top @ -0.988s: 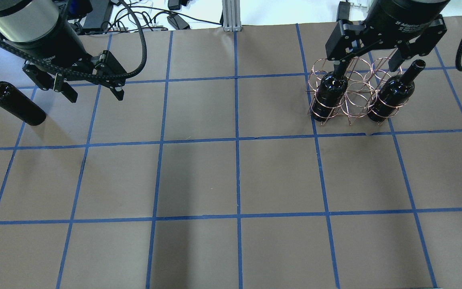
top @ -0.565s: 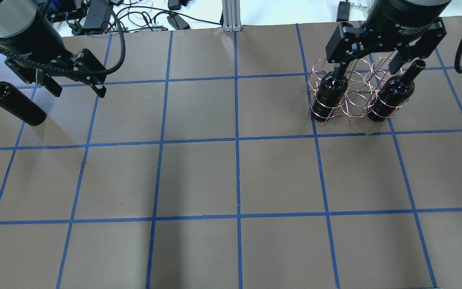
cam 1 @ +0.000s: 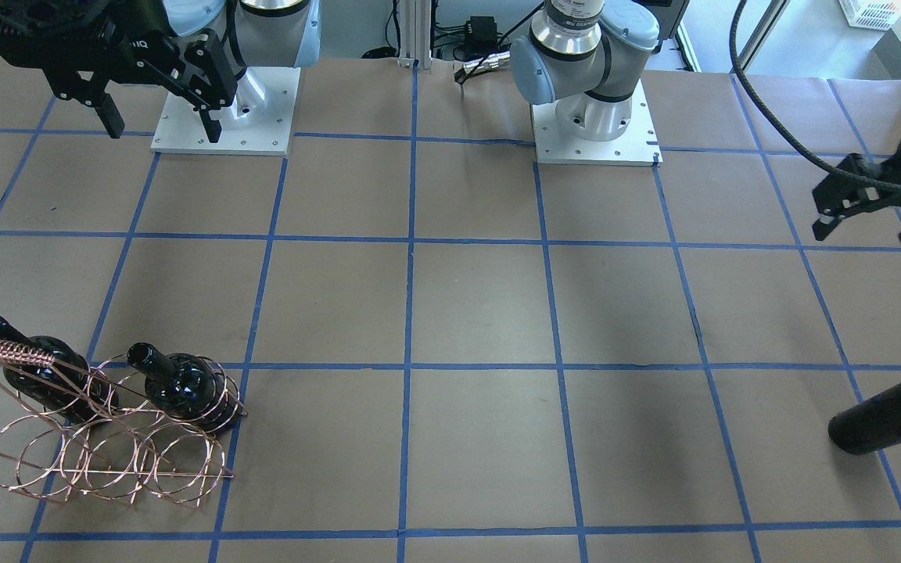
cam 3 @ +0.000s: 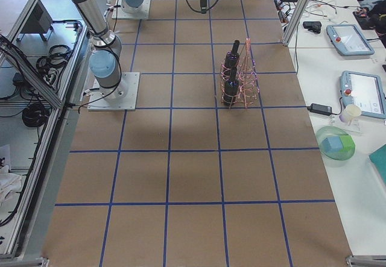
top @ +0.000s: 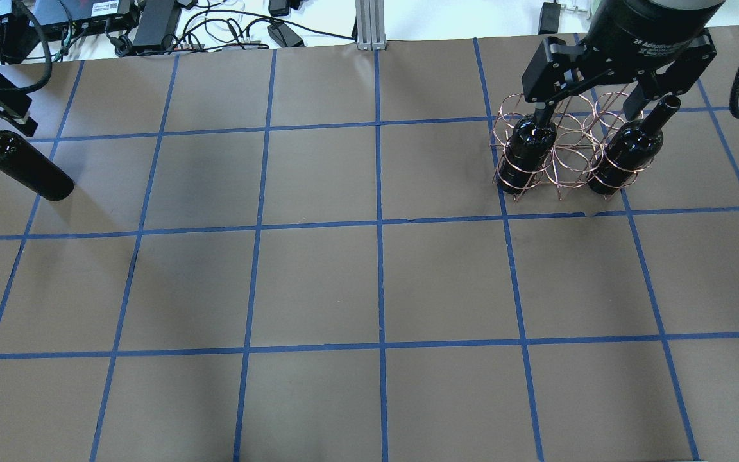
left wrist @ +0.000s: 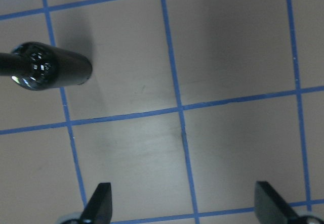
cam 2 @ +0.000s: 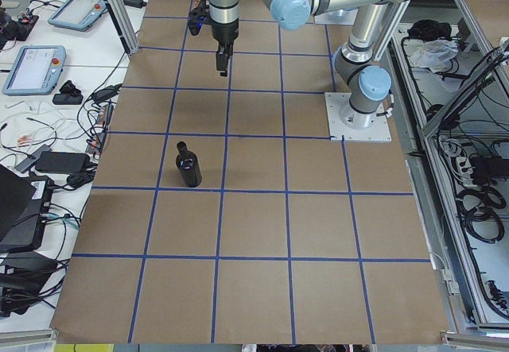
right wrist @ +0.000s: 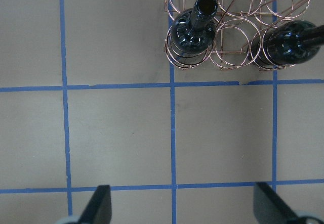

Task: Place wine into wine basket
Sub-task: 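Position the left gripper around the bottle neck and close it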

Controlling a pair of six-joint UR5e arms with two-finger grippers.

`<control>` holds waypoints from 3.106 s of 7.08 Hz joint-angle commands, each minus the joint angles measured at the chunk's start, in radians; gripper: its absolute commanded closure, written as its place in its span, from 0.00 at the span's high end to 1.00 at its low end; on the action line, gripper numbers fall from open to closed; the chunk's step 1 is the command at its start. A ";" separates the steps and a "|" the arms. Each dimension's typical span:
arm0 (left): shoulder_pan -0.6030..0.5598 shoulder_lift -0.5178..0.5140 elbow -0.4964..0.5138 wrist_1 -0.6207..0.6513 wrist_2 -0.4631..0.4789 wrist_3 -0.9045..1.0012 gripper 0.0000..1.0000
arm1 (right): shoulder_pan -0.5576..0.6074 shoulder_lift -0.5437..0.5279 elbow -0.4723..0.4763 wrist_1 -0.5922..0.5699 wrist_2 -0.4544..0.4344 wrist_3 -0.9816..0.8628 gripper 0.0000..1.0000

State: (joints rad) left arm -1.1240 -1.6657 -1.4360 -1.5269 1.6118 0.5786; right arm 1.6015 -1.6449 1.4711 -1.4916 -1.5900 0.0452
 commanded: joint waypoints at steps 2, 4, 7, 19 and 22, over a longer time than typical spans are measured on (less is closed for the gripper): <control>0.108 -0.162 0.135 0.036 0.010 0.111 1.00 | 0.000 0.004 0.000 0.001 0.001 -0.001 1.00; 0.157 -0.268 0.227 0.056 -0.053 0.125 1.00 | 0.000 0.004 0.000 0.001 0.001 -0.001 1.00; 0.202 -0.362 0.243 0.111 -0.135 0.109 0.98 | 0.000 0.004 0.000 0.002 0.001 -0.001 1.00; 0.204 -0.417 0.210 0.195 -0.113 0.066 0.89 | 0.000 0.004 0.000 -0.003 0.001 0.001 1.00; 0.196 -0.421 0.210 0.195 -0.119 0.064 0.82 | 0.000 0.004 0.000 -0.001 -0.001 -0.001 1.00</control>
State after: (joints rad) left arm -0.9236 -2.0854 -1.2265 -1.3322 1.4936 0.6441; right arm 1.6015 -1.6414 1.4711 -1.4927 -1.5902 0.0449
